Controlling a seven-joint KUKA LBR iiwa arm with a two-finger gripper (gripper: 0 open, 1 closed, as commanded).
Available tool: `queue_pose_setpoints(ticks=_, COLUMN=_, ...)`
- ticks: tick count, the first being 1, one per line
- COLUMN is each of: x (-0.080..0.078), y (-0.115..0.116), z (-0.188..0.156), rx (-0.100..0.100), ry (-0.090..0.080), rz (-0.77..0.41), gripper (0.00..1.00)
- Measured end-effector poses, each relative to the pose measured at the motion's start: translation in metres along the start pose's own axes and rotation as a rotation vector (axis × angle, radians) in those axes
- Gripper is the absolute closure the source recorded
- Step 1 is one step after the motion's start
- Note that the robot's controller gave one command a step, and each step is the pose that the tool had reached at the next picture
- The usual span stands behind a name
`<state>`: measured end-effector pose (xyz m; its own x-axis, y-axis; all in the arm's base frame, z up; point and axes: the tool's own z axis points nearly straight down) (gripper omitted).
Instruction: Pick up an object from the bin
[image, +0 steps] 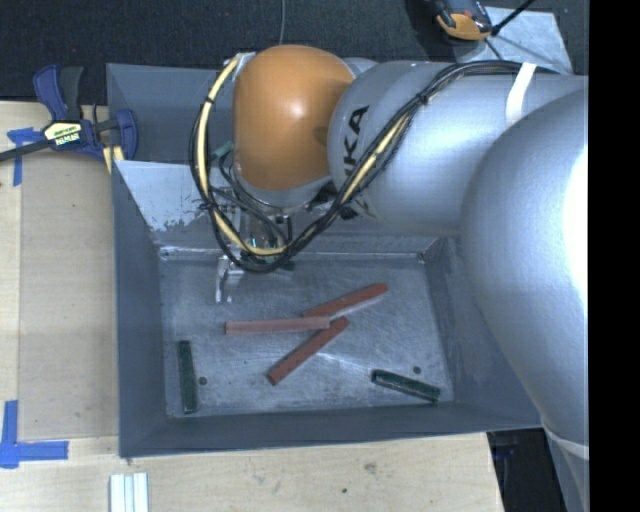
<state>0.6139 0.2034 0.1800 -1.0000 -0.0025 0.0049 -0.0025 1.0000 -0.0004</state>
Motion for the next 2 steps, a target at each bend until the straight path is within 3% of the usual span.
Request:
queue_pose_setpoints(ticks=1, x=-0.002, y=-0.001, z=-0.004, rx=-0.002, ry=-0.008, rz=0.003, gripper=0.00)
queue_pose_setpoints(ticks=2, x=0.017, y=-0.056, z=0.104, rx=-0.004, ry=-0.022, rz=-0.134, gripper=1.00)
